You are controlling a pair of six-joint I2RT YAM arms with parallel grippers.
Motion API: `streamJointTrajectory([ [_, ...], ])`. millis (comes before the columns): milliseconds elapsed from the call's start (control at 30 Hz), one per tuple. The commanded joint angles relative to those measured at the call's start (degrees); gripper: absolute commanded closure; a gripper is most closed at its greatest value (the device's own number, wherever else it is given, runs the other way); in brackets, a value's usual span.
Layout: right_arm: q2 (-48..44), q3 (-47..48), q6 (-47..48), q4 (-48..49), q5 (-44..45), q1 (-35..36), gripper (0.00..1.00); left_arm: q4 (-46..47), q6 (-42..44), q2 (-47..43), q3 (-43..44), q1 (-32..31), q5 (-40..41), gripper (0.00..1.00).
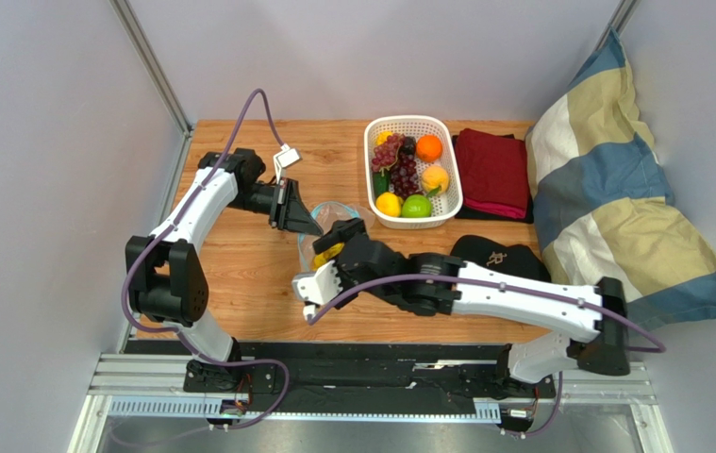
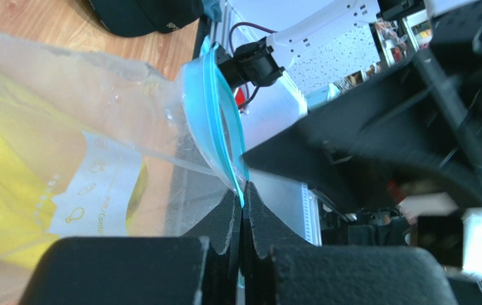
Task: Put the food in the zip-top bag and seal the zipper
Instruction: Place the fake fruit in the zipper food storage bag, then adjust the zipper food storage bag at the center of the board.
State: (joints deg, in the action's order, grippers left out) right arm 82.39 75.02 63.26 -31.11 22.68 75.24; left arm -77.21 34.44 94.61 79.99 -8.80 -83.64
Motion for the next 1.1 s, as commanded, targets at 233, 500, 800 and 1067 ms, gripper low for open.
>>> streamJointTrajectory([
  [233,-17.96,0.37,-31.96,-3.5,-8.43,-7.35,0.07,-17.18,0.28,-1.27,1.75,0.1,-1.35,1.0],
  [500,-9.98,5.74,-67.99,-14.85,-43.3,-35.04,0.14,-12.8,-7.69,-3.37,1.4,0.1,1.89,1.0],
  [800,0.84,8.39,-80.04,-11.79,-66.27,-38.34,0.24,11.78,-34.16,-16.8,-7.55,0.1,11.47,1.0],
  [1067,-0.91,5.84,-80.31,-9.24,-69.43,-37.19,0.27,22.01,-46.38,-24.9,-13.27,0.71,16.93,1.0],
])
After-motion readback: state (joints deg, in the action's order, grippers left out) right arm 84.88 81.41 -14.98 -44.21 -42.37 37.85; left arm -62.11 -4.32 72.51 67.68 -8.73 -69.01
